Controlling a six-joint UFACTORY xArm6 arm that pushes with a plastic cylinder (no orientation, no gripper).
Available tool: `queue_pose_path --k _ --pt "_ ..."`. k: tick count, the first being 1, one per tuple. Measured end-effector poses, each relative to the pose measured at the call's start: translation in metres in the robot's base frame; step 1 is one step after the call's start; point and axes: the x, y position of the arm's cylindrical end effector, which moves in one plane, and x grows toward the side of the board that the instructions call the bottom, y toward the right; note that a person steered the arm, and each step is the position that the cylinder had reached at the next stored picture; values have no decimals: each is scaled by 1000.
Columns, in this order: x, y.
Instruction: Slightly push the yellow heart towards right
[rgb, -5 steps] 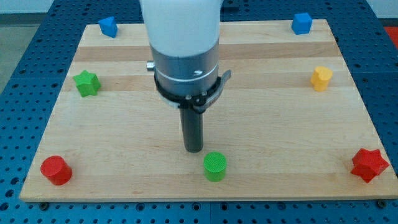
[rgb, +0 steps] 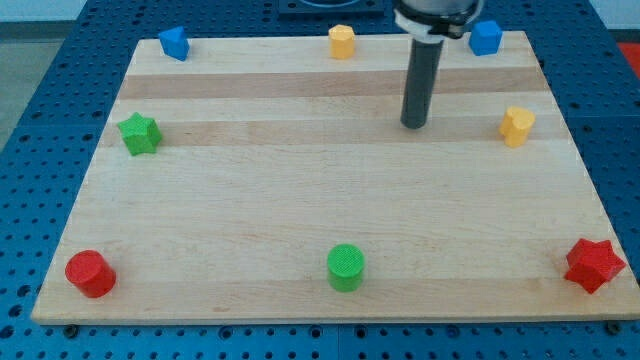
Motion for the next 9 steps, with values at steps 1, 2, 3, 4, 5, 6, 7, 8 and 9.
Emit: queue_pose_path --k 1,2,3,4,5,6,7,8,9 --pt "-3 26" --pt "-3 47" --pt "-1 71" --pt "-1 76" --pt "1 83" --pt "3 91" --pt "3 93" --pt "3 93" --pt "-10 93"
